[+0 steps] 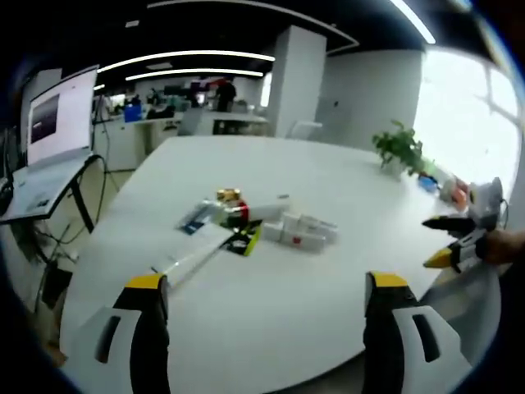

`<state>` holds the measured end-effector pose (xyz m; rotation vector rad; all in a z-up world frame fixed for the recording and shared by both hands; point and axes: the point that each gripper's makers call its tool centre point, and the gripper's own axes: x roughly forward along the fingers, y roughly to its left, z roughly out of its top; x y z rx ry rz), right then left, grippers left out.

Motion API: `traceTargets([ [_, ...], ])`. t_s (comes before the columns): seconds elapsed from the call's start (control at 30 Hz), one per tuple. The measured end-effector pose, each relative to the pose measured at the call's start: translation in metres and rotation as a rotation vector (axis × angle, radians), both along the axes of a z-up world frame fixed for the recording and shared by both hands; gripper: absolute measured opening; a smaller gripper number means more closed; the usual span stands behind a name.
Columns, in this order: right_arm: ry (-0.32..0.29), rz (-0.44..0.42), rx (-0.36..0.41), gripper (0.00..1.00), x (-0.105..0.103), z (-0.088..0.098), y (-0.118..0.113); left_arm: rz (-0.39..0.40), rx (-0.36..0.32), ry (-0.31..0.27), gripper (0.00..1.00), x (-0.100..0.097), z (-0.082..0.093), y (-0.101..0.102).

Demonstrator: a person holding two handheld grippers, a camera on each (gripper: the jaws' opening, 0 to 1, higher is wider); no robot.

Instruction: Arrange the skincare products in the storage area until every visible bottle or jar stands upright without overlapping.

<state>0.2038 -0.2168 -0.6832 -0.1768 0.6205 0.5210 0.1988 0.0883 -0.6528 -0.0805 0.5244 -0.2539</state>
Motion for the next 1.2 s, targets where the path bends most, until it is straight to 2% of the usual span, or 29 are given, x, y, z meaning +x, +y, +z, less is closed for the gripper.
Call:
traceTargets([
  [1.2,0.018,0.011,-0.017,0.97,-0.0024,-0.0037,0.0011,0.004,0.005,0.005,0.91,0.0001,-0.0024,0.0023],
])
